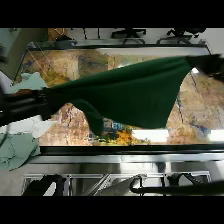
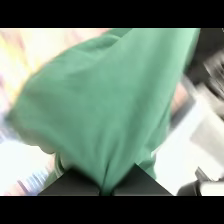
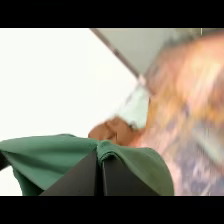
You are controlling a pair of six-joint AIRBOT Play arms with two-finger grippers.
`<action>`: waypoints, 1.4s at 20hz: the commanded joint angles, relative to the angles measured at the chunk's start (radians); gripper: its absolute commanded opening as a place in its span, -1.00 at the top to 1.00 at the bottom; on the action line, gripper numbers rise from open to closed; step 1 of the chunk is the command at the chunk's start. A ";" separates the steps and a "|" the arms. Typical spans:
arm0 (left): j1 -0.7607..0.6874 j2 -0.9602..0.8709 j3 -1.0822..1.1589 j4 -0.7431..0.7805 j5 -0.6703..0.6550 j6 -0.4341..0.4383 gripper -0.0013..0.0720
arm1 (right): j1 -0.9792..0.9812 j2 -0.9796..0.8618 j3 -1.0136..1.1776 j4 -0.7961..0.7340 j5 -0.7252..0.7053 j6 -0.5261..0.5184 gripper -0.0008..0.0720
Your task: Fold the shirts.
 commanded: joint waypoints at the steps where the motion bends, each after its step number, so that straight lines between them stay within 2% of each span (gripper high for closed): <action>1: 0.114 0.096 0.137 0.001 -0.095 -0.011 0.93 | -0.049 0.140 0.076 0.034 -0.014 -0.033 0.92; 4: 0.099 0.096 0.118 0.002 -0.124 -0.011 0.93 | -0.049 0.188 0.068 -0.162 -0.031 -0.019 0.92; 8: -0.053 0.013 -0.064 0.005 -0.112 -0.006 0.93 | -0.010 0.177 -0.116 -0.201 -0.040 -0.037 0.92; 12: -0.231 -0.166 -0.274 0.013 0.014 0.099 0.93 | 0.111 0.090 -0.393 -0.311 -0.175 -0.062 0.92; 16: -0.237 -0.404 -0.354 0.011 0.159 0.129 0.91 | 0.241 -0.148 -0.465 -0.473 -0.360 -0.068 0.90; 17: -0.217 -0.462 -0.343 0.011 0.172 0.129 0.43 | 0.259 -0.213 -0.463 -0.466 -0.388 -0.099 0.90; 18: -0.192 -0.514 -0.315 0.011 0.166 0.129 -0.61 | 0.265 -0.277 -0.451 -0.457 -0.415 -0.120 0.88; 19: -0.157 -0.564 -0.271 0.011 0.152 0.127 -0.92 | 0.263 -0.333 -0.424 -0.453 -0.422 -0.123 0.60; 20: -0.111 -0.603 -0.216 0.012 0.114 0.127 -0.92 | 0.252 -0.373 -0.386 -0.454 -0.411 -0.123 0.25; 21: -0.066 -0.630 -0.166 0.012 0.063 0.117 -0.92 | 0.233 -0.397 -0.346 -0.459 -0.381 -0.123 0.14; 23: 0.038 -0.648 -0.102 0.013 -0.066 0.080 -0.92 | 0.169 -0.397 -0.275 -0.500 -0.309 -0.121 0.14; 24: 0.087 -0.640 -0.102 0.013 -0.122 0.075 -0.92 | 0.129 -0.384 -0.256 -0.518 -0.277 -0.117 0.06; 25: 0.123 -0.621 -0.128 0.024 -0.156 0.074 -0.92 | 0.080 -0.364 -0.253 -0.542 -0.259 -0.093 -0.35; 26: 0.150 -0.590 -0.179 0.068 -0.168 0.067 -0.92 | 0.040 -0.349 -0.253 -0.584 -0.246 -0.063 -0.49; 28: 0.161 -0.512 -0.333 0.168 -0.150 0.059 -0.92 | -0.019 -0.341 -0.255 -0.704 -0.219 -0.001 -0.49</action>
